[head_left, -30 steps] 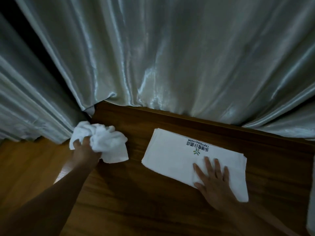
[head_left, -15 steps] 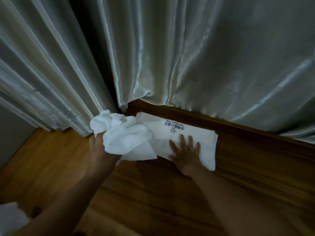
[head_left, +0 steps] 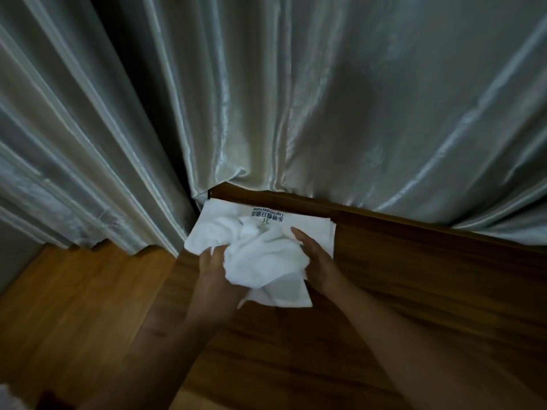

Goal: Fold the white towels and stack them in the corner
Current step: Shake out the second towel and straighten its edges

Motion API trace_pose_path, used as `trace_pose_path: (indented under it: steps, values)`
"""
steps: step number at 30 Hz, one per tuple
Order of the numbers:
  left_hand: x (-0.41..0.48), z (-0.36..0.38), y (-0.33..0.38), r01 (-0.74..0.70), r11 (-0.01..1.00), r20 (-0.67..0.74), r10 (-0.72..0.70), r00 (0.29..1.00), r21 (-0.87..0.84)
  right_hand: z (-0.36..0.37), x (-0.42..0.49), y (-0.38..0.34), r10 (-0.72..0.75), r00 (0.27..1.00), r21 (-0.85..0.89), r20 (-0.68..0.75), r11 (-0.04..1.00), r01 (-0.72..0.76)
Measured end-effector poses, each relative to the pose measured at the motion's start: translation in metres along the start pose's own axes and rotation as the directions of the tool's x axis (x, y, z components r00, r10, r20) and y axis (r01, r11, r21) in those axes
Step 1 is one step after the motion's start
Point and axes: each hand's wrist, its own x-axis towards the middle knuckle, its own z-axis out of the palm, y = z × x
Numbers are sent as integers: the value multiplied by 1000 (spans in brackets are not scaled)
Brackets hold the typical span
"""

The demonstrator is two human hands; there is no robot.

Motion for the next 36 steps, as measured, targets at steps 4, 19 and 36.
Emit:
trace_pose_path:
  steps: [4,19,36]
  values:
    - [4,22,36,228,943,146,-197,969,-241,-47,-63,-41,-15,1000,215,-3,976,16]
    - [10,46,215,42,877,366,156,917,-478,-185,-202,-99,-34,924,-328,-381,939,-101]
    - [41,-15,269,-23,995,191,41,981,-97,-274,-266,-168,-348,704,-527,-619,849,-44]
